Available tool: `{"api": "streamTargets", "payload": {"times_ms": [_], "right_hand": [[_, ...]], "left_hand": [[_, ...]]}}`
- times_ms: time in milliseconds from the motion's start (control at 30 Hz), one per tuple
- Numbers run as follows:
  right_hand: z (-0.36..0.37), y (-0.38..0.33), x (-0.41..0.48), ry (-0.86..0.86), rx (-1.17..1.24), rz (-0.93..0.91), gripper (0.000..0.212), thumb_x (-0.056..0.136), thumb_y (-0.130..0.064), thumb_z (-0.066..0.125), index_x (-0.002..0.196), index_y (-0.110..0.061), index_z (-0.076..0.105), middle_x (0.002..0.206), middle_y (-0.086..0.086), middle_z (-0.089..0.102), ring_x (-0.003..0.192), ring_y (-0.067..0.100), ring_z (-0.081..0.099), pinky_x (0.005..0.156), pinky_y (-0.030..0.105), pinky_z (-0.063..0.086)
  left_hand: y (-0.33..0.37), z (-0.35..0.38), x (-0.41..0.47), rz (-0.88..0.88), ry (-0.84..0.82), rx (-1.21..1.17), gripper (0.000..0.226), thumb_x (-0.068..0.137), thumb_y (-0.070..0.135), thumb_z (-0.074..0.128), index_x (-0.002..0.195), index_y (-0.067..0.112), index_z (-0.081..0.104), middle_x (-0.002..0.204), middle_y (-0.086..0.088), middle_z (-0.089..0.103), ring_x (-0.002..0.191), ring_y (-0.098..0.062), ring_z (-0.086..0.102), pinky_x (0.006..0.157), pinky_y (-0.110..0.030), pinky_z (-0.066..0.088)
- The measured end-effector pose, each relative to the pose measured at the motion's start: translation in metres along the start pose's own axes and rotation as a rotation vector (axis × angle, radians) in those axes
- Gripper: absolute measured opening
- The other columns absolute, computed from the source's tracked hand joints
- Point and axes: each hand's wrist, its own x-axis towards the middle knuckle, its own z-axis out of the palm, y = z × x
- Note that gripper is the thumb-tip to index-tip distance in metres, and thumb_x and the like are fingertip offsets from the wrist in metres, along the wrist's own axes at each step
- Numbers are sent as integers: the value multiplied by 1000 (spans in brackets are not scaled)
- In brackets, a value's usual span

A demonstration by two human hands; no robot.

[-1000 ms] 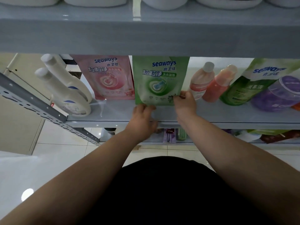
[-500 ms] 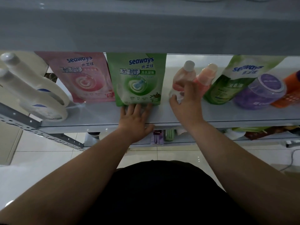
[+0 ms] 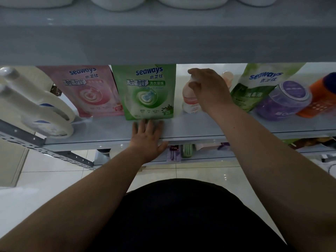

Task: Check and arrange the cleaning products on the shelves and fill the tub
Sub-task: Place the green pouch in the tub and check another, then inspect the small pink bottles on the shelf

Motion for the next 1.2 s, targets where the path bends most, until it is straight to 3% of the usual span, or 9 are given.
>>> {"api": "streamTargets", "payload": {"times_ms": [167,267,467,600,700,767,900,1000,1200], "right_hand": [[-13,-4,-21,-70,80,57,39,100,-23,61,139,-24,63,138,9,60,128,26,53,99,27,35],[-21,-9,-44,-69,152,126,38,98,-25,66,136,-21,66,132,13,64,123,28,56,97,26,36],[-27,-22,-93,-94,472,341,34,96,-28,71,129,-29,70,123,-8,69,105,6,63,77,3,46],[-26,-32,-118,-35,848,507,18,97,-21,71,112,-29,75,111,-3,70,98,15,69,61,20,57],[-25,-38,-131,34,1013,585,12,98,-24,69,99,-34,76,111,0,72,98,16,69,68,35,62],[-24,-39,-137,50,1177,645,15,102,-28,62,100,-30,77,104,-2,76,93,14,70,73,39,61],[-11,-41,-153,-113,1559,649,29,104,-30,49,128,-25,64,119,9,69,106,26,65,84,42,54],[-9,-33,-166,-205,1822,667,36,98,-30,42,122,-12,62,111,19,72,116,39,63,98,48,50],[-29,23,-193,-171,1558,834,59,79,-51,73,119,-8,65,98,17,69,97,34,63,100,51,48]], "left_hand": [[-2,-11,-9,8,-71,-136,84,97,59,47,161,21,9,166,-15,6,154,-36,1,125,-52,4],[-2,-20,-22,-21,-84,-421,77,95,47,59,157,17,25,162,-14,23,151,-32,17,124,-43,16],[8,-55,-62,-62,-157,-1111,70,91,38,73,151,28,38,138,5,51,114,-10,56,88,-29,49],[13,-59,-89,2,-172,-1248,49,88,49,73,129,31,52,121,4,65,103,-15,67,86,-39,60],[21,-62,-110,-32,-92,-1336,30,95,44,67,117,29,54,111,5,66,95,-13,67,73,-18,56],[28,-68,-121,-82,-122,-1544,30,93,47,63,112,24,59,104,-2,68,87,-21,68,65,-26,58],[46,-99,-136,-237,-588,-2090,48,104,50,39,113,10,64,88,-16,66,59,-29,64,41,-28,50],[69,-116,-143,-193,-960,-2195,56,93,57,45,99,7,71,82,-10,63,53,-24,63,41,-27,54],[146,-124,-146,-333,-839,-2117,74,98,66,31,131,8,62,104,-17,73,86,-42,73,61,-38,63]]}}
